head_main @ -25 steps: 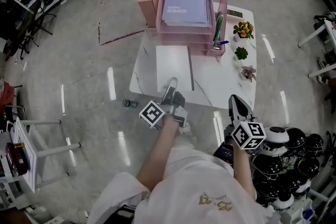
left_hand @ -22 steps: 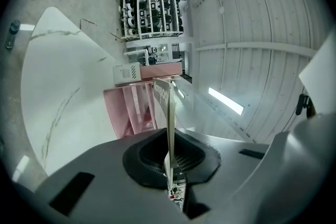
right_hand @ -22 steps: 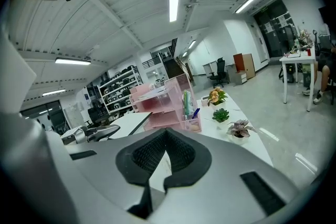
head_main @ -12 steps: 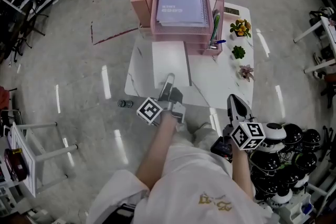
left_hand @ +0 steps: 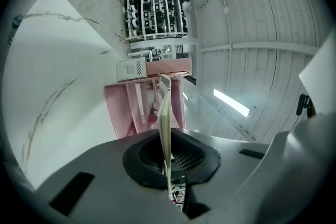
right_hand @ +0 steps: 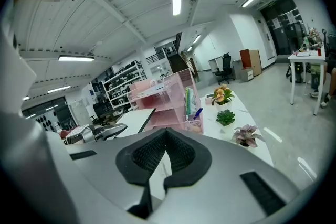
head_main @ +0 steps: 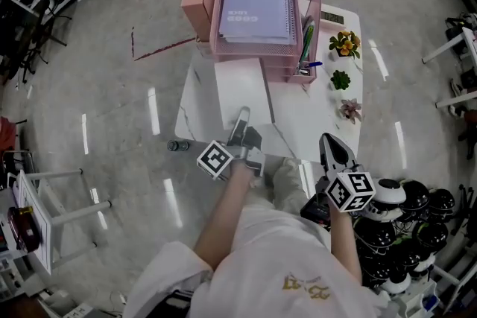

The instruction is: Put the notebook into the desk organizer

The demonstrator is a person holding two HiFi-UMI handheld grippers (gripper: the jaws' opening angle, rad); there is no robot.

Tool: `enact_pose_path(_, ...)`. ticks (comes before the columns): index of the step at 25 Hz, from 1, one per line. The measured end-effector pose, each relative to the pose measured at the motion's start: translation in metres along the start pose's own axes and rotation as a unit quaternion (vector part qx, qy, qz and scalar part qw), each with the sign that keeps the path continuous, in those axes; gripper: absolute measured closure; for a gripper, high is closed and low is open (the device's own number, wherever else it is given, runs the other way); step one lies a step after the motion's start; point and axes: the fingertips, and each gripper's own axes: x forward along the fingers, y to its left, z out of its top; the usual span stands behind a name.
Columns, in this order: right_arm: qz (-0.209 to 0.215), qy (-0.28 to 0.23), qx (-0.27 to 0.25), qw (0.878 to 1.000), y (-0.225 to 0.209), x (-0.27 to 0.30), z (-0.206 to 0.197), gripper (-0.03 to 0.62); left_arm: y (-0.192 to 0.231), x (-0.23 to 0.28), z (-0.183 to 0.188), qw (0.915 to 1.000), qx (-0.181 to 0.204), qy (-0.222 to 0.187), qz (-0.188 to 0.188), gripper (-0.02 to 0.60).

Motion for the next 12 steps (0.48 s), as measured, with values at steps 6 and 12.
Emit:
enact_pose_path(6,0.014,0.010,-0.004,1.000,-0.011,0.013,0.008,0.582,-0.001,0.015,-0.016,0.9999,-0.016,0.005,0.002,0.555)
enact_pose_path(12,0.025,0.015,-0.003,1.000,-0.022,0.023,0.013,0.582,0.009,0.030,-0.008,0.9999,-0.008,-0.010,0.012,0.555)
